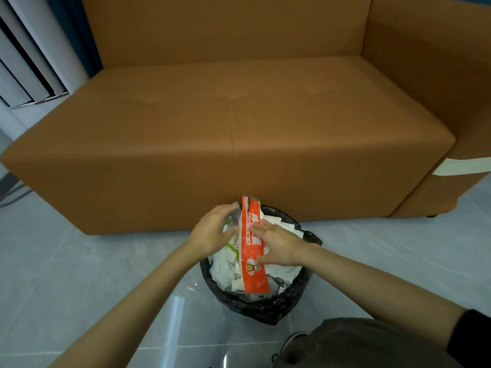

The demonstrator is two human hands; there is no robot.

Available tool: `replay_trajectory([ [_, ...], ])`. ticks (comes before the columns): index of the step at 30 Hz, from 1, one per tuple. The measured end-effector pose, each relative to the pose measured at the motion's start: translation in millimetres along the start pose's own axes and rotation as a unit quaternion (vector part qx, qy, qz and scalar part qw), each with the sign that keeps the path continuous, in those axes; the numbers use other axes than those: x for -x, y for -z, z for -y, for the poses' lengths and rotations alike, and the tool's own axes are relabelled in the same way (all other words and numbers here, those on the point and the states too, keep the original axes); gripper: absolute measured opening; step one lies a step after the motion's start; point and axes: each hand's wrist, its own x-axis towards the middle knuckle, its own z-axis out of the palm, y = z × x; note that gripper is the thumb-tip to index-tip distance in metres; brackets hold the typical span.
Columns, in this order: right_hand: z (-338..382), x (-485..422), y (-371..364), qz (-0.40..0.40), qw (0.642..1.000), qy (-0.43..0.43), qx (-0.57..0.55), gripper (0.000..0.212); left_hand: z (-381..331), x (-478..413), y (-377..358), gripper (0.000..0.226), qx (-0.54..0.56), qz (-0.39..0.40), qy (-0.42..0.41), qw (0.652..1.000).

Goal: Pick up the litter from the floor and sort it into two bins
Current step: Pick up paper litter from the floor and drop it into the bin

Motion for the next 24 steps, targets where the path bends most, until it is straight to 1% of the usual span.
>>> replay_trajectory([
  [2,1,-4,-4,0.019,0.999,-0.001,0.027,0.09,6,1,-12,0.077,-0.064,0.113,-0.017,0.991],
  [4,2,-8,-7,0.033,0.998,-0.005,0.053,0.089,15,3,-25,0.098,-0.148,0.21,0.013,0.966],
  [6,1,-14,-10,0.047,0.996,-0.009,0.072,0.091,22,4,-38,0.107,-0.182,0.252,0.04,0.95],
  [10,1,-23,-18,0.072,0.993,-0.022,0.09,0.093,30,3,-57,0.106,-0.197,0.246,0.049,0.948],
  [16,-10,-41,-39,0.095,0.993,-0.05,0.051,0.091,41,-10,-89,0.094,-0.225,0.258,0.068,0.937],
  [21,-21,-60,-59,0.109,0.992,-0.059,0.027,0.099,49,-19,-106,0.091,-0.212,0.276,0.102,0.932],
  [24,-26,-67,-65,0.109,0.992,-0.064,0.006,0.099,52,-22,-115,0.096,-0.216,0.275,0.111,0.93],
])
